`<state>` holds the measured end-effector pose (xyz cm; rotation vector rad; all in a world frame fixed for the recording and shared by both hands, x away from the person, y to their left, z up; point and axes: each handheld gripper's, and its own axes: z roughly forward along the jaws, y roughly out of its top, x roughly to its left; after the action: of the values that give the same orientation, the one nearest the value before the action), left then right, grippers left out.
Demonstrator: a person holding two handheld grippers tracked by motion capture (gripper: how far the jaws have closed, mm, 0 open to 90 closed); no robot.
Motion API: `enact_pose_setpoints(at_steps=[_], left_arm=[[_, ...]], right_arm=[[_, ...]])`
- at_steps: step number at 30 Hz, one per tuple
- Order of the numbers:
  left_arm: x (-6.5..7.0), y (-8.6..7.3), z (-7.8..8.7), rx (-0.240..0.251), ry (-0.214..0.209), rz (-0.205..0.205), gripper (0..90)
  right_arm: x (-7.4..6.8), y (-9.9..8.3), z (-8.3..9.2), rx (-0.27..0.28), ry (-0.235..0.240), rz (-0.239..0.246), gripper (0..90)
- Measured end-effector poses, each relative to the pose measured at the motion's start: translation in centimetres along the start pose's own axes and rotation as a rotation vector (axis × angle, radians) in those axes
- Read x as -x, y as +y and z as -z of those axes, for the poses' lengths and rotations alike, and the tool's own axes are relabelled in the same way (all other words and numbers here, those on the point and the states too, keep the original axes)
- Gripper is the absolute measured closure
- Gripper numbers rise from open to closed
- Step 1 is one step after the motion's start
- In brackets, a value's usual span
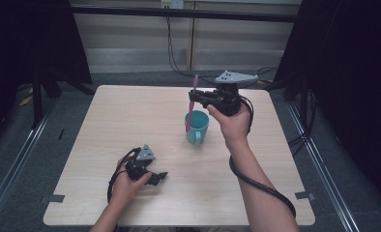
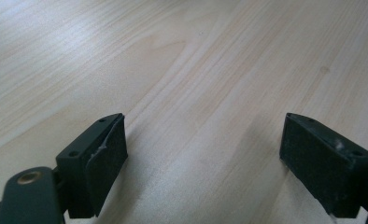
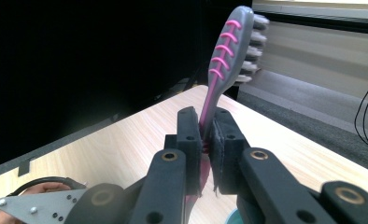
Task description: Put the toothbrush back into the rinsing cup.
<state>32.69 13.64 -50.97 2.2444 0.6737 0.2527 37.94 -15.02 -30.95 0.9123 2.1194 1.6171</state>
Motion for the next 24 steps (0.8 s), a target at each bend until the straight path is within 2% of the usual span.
enact_pose_setpoints(at_steps=[9, 24], left_arm=[[0.0, 0.0, 0.0, -0.002, 0.0, 0.0, 14.6], [0.1, 0.0, 0.0, 0.003, -0.005, -0.003, 14.8]], right_arm=[[0.7, 0.2, 0.0, 0.013, -0.024, -0.001, 83.7], [2.7, 0.2, 0.0, 0.032, -0.11, 0.003, 83.7]])
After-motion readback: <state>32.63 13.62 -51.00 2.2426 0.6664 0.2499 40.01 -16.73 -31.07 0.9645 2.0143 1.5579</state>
